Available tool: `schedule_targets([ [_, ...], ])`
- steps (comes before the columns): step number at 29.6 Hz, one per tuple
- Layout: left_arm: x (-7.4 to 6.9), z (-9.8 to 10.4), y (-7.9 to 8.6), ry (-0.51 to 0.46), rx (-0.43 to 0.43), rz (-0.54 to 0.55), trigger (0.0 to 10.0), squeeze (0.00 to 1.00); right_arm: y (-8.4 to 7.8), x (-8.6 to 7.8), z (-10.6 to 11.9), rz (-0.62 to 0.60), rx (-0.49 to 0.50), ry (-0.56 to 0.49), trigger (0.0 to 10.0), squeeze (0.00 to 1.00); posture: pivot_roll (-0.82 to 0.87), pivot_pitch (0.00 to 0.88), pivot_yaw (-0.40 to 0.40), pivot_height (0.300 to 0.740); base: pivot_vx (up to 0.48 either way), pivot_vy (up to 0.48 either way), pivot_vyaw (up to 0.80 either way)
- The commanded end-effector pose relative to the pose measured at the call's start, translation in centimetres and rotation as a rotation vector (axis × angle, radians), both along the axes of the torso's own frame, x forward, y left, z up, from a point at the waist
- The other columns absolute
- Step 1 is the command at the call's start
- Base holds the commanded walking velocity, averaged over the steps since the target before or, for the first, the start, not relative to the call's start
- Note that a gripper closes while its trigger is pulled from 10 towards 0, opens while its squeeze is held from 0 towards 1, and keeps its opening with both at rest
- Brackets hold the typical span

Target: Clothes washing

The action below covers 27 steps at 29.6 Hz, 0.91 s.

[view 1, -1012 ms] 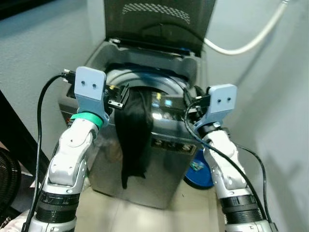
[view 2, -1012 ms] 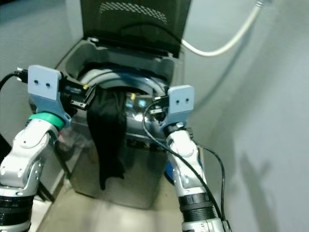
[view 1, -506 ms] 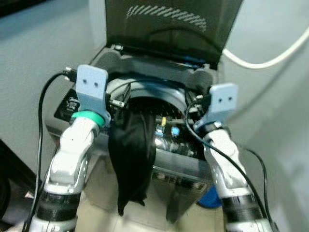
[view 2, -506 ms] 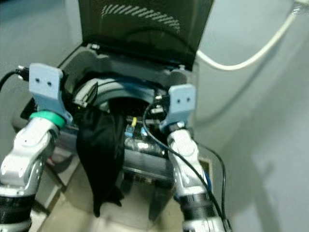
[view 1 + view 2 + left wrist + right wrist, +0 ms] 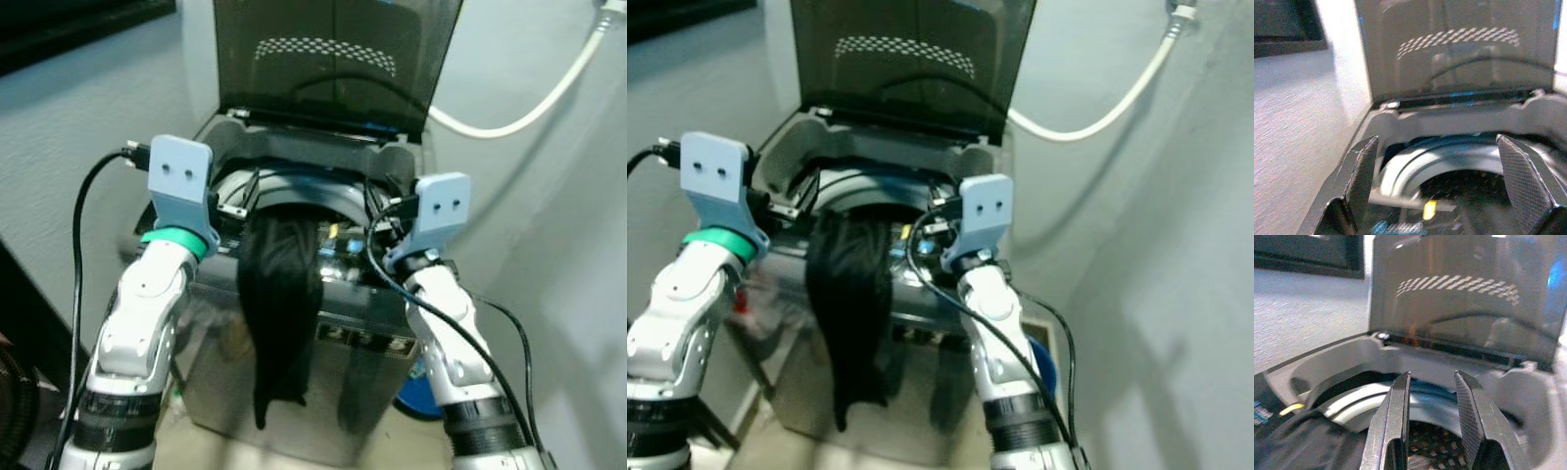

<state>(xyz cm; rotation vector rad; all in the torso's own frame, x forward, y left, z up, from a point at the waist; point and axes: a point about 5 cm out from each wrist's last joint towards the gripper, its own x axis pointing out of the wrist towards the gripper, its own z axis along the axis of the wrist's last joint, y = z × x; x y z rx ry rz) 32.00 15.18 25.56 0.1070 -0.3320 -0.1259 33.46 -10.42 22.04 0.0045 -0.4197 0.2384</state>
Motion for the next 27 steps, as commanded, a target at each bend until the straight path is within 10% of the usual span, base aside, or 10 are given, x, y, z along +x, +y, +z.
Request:
schedule_targets([
  [1, 0.1, -0.3, -0.1, 0.022, 0.005, 0.001, 10.0, 0.00, -0.3, 0.0, -0.4, -0.013, 0.004, 0.015, 10.0, 0.00, 0.15, 0.000, -0.003, 0.740, 0.000, 0.480, 0.00],
  [21, 0.3, -0.7, -0.4, 0.042, 0.021, -0.013, 10.0, 0.00, -0.5, -0.1, -0.4, -0.022, -0.003, 0.013, 10.0, 0.00, 0.14, 0.000, 0.003, 0.740, 0.000, 0.111, 0.00],
  [27, 0.4, -1.9, -2.2, 0.097, 0.141, -0.215, 10.0, 0.00, -0.8, 0.0, -0.2, -0.059, -0.056, -0.009, 10.0, 0.00, 0.14, 0.000, 0.000, 0.740, 0.000, 0.000, 0.00],
])
